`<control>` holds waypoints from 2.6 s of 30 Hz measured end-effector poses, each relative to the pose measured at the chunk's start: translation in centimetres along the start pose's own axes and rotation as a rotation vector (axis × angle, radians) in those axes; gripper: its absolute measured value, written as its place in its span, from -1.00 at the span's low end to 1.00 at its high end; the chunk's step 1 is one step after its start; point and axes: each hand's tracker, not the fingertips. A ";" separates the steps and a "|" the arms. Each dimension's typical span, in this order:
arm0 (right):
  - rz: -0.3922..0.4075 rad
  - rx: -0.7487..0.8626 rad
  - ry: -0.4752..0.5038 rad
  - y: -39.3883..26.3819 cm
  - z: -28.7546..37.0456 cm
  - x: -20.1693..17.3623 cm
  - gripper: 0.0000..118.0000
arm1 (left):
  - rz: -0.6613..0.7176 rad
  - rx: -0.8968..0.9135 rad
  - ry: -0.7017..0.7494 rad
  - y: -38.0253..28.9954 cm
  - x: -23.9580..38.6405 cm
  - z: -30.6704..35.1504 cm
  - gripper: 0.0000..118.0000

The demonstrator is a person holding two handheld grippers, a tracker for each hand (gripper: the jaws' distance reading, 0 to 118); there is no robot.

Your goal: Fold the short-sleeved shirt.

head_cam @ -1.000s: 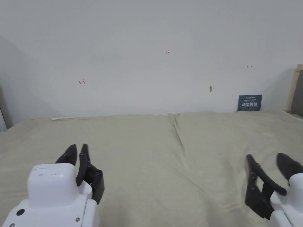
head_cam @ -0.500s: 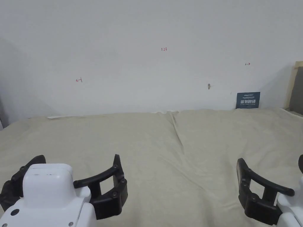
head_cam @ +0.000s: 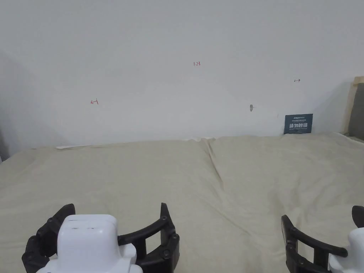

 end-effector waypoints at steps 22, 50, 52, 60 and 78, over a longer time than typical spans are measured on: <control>-0.041 -0.014 -0.028 0.4 -0.9 0.7 0.72 | -0.141 -0.122 0.283 -1.6 2.1 -1.8 1.00; -0.021 -0.042 0.004 0.1 -1.7 -0.7 0.72 | 0.014 -0.221 0.281 -0.9 0.8 -3.0 1.00; -0.020 -0.043 0.007 0.0 -1.7 -0.7 0.72 | 0.017 -0.226 0.259 -0.7 0.7 -3.0 1.00; -0.023 -0.051 0.008 -0.1 -1.7 -0.7 0.72 | 0.045 -0.255 0.241 -0.7 0.3 -3.0 1.00; -0.018 -0.059 0.005 -0.1 -1.5 -0.7 0.72 | 0.072 -0.291 0.210 -0.9 -0.2 -3.0 1.00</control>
